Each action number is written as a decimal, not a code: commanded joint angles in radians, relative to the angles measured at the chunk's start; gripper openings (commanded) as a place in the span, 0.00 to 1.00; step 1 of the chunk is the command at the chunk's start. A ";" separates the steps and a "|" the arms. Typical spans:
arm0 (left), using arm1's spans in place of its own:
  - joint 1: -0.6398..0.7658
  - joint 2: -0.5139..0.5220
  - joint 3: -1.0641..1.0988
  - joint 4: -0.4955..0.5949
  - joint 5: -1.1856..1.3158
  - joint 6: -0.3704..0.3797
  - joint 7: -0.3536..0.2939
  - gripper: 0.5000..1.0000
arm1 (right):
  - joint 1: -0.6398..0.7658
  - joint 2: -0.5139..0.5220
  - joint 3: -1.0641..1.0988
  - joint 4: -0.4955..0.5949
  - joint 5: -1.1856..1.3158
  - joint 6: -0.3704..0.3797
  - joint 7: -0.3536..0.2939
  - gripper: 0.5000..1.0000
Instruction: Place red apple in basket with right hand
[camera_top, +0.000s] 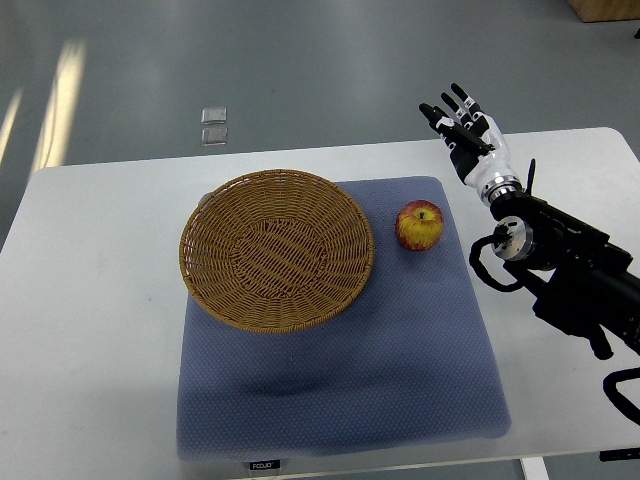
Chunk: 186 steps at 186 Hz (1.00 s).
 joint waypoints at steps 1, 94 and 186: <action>0.001 0.000 0.000 -0.002 -0.001 0.000 -0.001 1.00 | 0.000 0.000 0.000 0.000 0.000 0.000 0.000 0.85; -0.001 0.000 0.000 0.000 0.001 -0.001 0.001 1.00 | 0.000 -0.005 0.000 -0.001 0.000 0.000 0.000 0.84; -0.001 0.000 0.000 0.000 0.001 -0.001 -0.001 1.00 | 0.002 -0.006 -0.002 -0.008 -0.008 -0.002 0.000 0.85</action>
